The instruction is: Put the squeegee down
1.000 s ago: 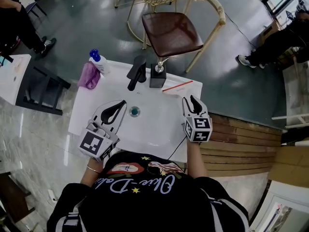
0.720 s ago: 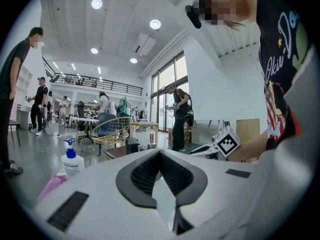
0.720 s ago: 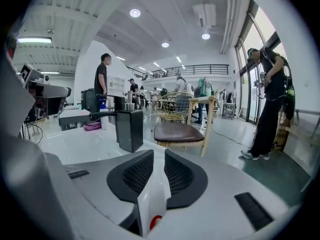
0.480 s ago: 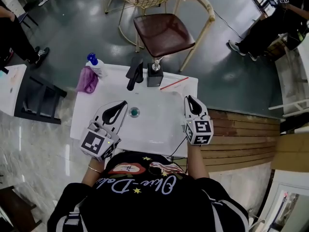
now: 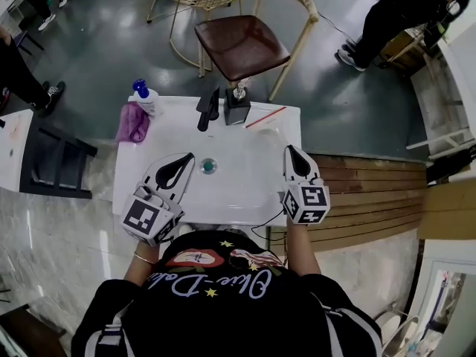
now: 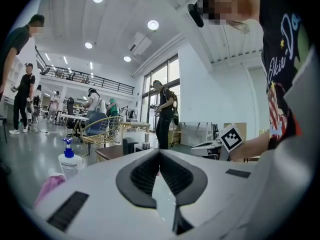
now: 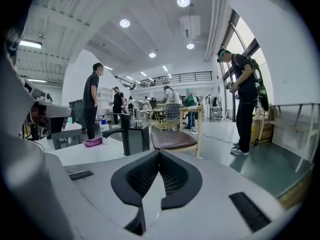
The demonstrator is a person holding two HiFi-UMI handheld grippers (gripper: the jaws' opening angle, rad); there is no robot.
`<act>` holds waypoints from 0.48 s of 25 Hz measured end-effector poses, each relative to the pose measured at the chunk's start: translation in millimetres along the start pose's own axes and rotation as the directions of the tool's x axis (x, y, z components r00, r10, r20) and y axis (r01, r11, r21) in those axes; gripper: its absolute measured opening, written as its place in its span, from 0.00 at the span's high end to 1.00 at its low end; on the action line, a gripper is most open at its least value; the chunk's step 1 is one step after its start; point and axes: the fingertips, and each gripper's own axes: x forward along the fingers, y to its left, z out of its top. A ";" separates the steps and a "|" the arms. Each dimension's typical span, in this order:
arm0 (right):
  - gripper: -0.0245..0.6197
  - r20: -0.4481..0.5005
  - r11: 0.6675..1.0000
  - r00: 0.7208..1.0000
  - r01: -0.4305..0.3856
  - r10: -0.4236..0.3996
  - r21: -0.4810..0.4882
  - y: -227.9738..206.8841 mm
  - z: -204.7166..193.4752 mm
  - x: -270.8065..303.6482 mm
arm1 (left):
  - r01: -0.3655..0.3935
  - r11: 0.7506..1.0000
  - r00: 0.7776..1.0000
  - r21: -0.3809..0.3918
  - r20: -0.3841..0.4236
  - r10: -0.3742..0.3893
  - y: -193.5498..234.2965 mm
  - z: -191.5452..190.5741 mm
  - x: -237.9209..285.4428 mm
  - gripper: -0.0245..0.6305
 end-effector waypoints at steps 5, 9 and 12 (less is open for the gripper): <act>0.94 0.056 0.999 0.998 -0.006 0.004 0.040 18.5 12.1 -18.9 | 0.039 0.999 0.999 0.008 0.000 -0.039 -3.7 -1.3 -9.0 0.97; 0.94 0.080 0.998 0.997 -0.009 0.004 0.060 29.4 18.2 -31.9 | 0.080 0.997 0.997 0.020 0.010 -0.080 -7.5 -2.6 -13.6 0.97; 0.94 0.095 0.997 0.995 -0.022 0.015 0.071 38.2 22.2 -42.6 | 0.105 0.994 0.994 0.019 0.011 -0.105 -10.7 -3.6 -16.3 0.97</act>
